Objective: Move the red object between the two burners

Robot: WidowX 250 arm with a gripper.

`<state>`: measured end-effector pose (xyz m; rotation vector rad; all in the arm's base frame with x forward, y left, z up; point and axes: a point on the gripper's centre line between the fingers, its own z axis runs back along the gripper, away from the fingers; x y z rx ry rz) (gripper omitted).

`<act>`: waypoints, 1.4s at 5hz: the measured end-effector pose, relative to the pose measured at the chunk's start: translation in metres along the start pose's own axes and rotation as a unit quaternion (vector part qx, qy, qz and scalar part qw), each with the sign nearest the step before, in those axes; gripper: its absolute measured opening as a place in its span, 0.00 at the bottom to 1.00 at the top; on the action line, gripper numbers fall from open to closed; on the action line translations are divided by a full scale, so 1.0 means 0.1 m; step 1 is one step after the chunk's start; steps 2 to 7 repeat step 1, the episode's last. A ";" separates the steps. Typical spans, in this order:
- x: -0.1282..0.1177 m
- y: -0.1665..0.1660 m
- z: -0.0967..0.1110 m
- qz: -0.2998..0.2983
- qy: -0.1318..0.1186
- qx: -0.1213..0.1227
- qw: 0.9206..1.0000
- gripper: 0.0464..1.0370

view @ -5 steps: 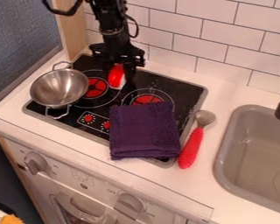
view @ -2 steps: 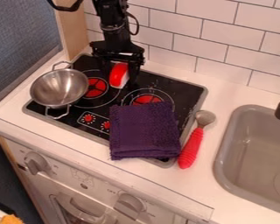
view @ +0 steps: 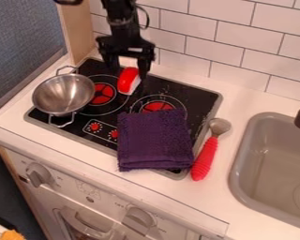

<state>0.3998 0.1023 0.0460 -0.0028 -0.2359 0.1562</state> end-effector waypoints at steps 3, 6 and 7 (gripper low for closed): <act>0.08 -0.07 0.29 -0.014 -0.037 0.005 0.999 0.96; 0.08 -0.07 0.29 -0.014 -0.037 0.005 0.999 0.96; 0.08 -0.07 0.29 -0.014 -0.037 0.005 0.999 0.96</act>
